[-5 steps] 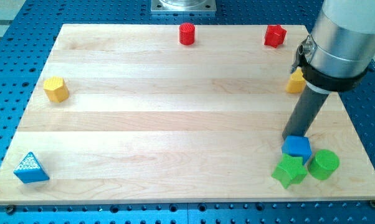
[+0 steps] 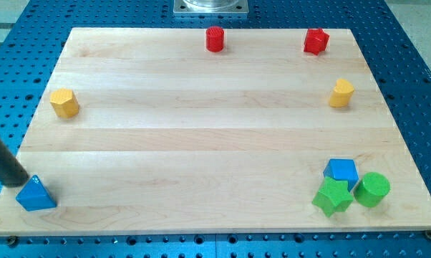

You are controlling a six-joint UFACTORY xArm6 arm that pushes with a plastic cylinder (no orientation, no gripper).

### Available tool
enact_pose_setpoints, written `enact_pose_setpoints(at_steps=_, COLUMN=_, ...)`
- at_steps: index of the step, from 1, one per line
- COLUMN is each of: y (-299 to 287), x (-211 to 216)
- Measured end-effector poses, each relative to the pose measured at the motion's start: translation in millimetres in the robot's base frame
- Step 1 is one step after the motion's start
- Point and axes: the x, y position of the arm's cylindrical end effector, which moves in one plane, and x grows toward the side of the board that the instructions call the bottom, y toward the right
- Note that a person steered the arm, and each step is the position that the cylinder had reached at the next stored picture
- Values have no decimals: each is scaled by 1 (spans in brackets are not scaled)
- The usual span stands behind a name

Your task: Move the triangle top to the cube

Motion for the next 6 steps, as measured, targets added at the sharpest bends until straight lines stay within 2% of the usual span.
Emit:
enact_pose_setpoints(at_steps=2, y=109, x=2)
enact_pose_setpoints(at_steps=3, y=59, x=-10)
enact_pose_setpoints(at_steps=4, y=-23, x=-6)
enact_pose_setpoints(at_steps=5, y=-13, x=17)
enact_pose_setpoints(at_steps=6, y=35, x=21)
